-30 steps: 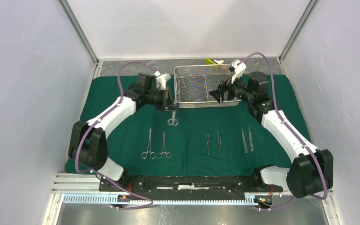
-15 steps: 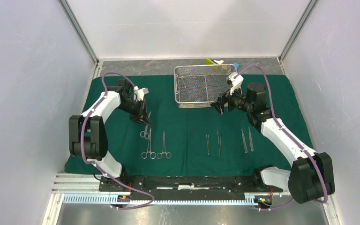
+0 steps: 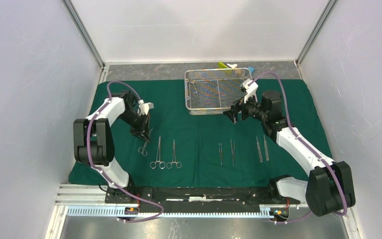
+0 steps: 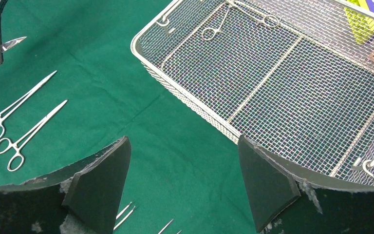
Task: Open and lay out the surgical kit
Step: Place the medical item in the surgical kit.
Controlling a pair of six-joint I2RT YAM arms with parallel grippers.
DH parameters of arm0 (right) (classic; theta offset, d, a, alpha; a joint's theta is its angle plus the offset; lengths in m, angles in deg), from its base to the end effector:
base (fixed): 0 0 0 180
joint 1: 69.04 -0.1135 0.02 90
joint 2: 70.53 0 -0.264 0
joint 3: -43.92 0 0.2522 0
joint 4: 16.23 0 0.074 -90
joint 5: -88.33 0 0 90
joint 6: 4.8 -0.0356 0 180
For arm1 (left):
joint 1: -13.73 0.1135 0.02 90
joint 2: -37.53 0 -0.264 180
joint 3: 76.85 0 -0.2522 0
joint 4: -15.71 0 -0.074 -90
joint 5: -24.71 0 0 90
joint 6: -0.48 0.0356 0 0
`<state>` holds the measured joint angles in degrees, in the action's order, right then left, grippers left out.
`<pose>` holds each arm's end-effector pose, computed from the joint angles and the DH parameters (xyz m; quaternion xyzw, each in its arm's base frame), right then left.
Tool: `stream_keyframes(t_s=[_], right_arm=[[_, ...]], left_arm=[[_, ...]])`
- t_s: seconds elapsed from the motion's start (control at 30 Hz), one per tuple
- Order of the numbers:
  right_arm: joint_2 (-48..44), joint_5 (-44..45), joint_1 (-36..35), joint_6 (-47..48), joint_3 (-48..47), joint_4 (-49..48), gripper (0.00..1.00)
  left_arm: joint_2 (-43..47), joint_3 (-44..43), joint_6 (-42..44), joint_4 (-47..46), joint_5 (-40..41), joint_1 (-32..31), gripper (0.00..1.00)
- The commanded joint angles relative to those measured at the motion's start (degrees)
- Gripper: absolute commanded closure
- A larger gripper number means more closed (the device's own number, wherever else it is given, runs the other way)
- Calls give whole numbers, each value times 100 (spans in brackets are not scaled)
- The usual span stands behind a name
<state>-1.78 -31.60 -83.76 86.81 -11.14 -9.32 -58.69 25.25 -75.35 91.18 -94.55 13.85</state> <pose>0.2542 0.0851 0.2630 -0.2583 0.7653 0.2737 0.5221 0.2811 -0.0168 0.1918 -0.1100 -0.9608 0.2545 0.0003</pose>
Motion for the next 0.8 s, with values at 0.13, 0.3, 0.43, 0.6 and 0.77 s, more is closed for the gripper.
stream_keyframes(t_s=[0.13, 0.3, 0.43, 0.6, 0.77], right_arm=[[-26, 19, 19, 50, 122, -361, 13], [-63, 89, 16, 108, 178, -361, 14], [-63, 140, 19, 147, 199, -369, 14], [-124, 211, 14, 207, 254, -376, 14], [-145, 218, 10, 200, 295, -396, 14]], left_arm=[[-272, 111, -196, -12, 115, 347, 97], [-463, 104, -429, -75, 278, 347, 87], [-678, 53, -446, -14, 403, 370, 86], [-755, 46, -429, -10, 334, 411, 88], [-955, 33, -370, 30, 359, 434, 89]])
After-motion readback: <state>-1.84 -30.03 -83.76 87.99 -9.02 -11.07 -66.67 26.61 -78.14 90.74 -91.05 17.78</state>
